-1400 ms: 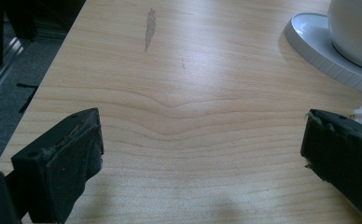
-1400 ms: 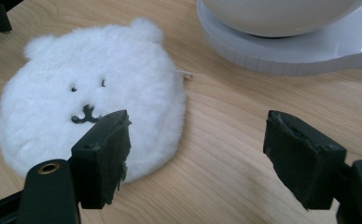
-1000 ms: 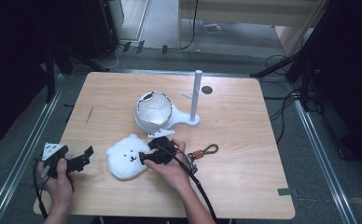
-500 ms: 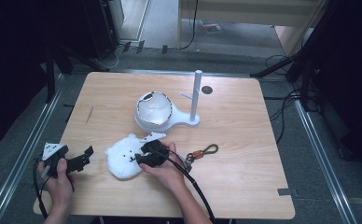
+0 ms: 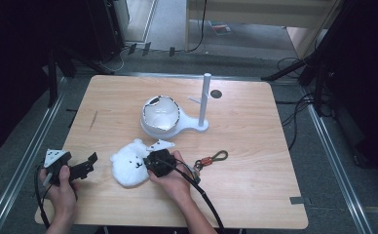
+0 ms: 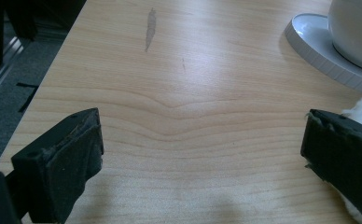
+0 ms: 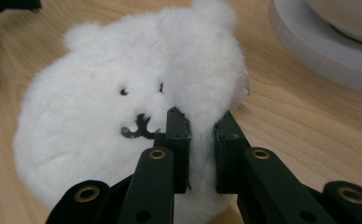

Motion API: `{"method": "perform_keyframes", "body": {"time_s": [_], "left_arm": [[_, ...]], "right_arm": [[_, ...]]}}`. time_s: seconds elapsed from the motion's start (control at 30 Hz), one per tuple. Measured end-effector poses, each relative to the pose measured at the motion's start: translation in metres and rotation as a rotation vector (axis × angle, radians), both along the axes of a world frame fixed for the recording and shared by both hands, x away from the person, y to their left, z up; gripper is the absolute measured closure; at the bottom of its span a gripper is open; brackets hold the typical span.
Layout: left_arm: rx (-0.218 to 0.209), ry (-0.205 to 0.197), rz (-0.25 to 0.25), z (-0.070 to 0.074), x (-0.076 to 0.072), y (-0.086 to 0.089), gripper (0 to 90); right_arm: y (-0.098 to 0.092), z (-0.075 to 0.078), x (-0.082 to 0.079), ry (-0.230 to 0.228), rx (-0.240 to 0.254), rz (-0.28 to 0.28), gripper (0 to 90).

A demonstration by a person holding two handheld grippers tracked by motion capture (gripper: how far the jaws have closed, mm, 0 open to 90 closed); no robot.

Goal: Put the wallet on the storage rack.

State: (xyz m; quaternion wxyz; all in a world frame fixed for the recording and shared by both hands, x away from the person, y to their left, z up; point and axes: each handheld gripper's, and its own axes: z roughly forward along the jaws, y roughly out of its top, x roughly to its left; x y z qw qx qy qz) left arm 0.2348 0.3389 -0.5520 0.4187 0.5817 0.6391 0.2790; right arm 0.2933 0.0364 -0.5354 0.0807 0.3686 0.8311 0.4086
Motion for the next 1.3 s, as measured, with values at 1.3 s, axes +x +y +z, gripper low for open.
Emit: {"method": "perform_keyframes", "body": {"time_s": [1.3], "left_arm": [[0.000, -0.001, 0.003, 0.000, 0.000, 0.000, 0.0]], "right_arm": [[-0.092, 0.106, -0.020, -0.150, 0.101, -0.334, 78.6]]}}
